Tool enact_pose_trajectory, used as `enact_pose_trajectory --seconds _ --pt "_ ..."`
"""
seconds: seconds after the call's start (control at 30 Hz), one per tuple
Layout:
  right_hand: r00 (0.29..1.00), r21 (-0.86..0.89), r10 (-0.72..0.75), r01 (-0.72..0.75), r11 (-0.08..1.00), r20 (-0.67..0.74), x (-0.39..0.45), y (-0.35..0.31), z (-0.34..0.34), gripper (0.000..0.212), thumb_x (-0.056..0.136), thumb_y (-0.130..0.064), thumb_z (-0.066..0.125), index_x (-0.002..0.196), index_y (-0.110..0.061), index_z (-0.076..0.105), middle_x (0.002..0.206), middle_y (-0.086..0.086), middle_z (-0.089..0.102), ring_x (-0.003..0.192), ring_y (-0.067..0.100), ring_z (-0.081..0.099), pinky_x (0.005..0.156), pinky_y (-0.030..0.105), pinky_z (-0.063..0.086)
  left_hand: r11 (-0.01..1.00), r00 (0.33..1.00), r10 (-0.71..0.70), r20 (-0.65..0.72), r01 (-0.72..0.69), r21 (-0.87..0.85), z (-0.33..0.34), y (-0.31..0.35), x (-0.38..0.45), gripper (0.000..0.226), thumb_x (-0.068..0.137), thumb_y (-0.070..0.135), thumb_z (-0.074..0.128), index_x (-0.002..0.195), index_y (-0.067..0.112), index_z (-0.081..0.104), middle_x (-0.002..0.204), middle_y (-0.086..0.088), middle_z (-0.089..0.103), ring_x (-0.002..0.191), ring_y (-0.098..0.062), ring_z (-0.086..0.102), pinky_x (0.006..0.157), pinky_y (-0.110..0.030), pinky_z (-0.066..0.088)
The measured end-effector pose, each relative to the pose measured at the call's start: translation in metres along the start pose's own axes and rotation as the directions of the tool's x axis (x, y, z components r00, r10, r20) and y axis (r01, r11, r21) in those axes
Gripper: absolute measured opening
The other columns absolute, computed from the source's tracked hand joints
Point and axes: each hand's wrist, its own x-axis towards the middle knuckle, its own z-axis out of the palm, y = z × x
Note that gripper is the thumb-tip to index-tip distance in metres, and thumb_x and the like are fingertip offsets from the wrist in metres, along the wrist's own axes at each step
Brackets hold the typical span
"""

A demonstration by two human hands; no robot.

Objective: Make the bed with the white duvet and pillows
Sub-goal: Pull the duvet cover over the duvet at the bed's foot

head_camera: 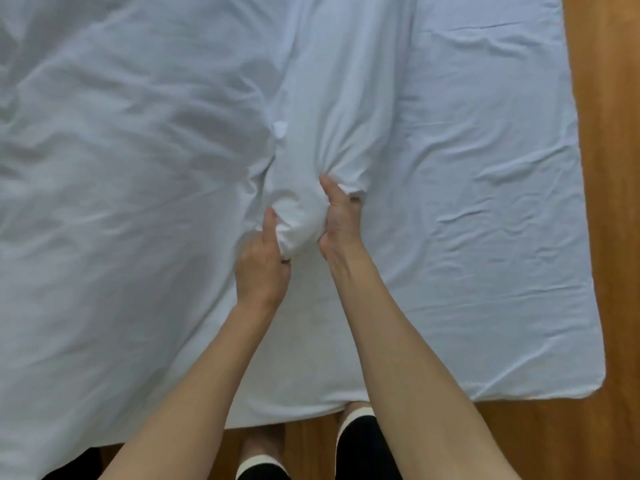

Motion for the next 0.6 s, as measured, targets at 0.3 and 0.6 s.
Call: enact_pose_trajectory --seconds 0.3,0.6 --pt "0.919 -0.333 -0.393 0.381 0.863 0.033 -0.118 -0.04 -0.037 0.034 0.093 -0.039 0.054 0.116 -0.014 0.059 0.108 -0.002 0.063 0.098 0.006 0.059 0.085 0.018 0.046 0.823 0.999 -0.049 0.016 0.049 -0.565 -0.142 0.017 -0.06 0.023 0.083 0.026 0.053 0.089 0.007 0.064 0.081 -0.004 0.065 0.075 -0.019 0.058 0.062 -0.03 0.039" --pt "0.977 -0.176 0.159 -0.134 0.975 0.141 -0.154 -0.027 -0.006 0.081 0.084 -0.069 0.053 0.151 -0.032 0.027 0.154 0.007 0.035 0.138 0.024 0.037 0.116 0.04 0.025 0.616 0.976 -0.214 0.033 0.161 -0.771 -0.257 0.049 -0.102 0.015 0.094 0.015 0.058 0.082 0.02 0.064 0.072 0.01 0.064 0.069 -0.01 0.057 0.063 -0.026 0.046"
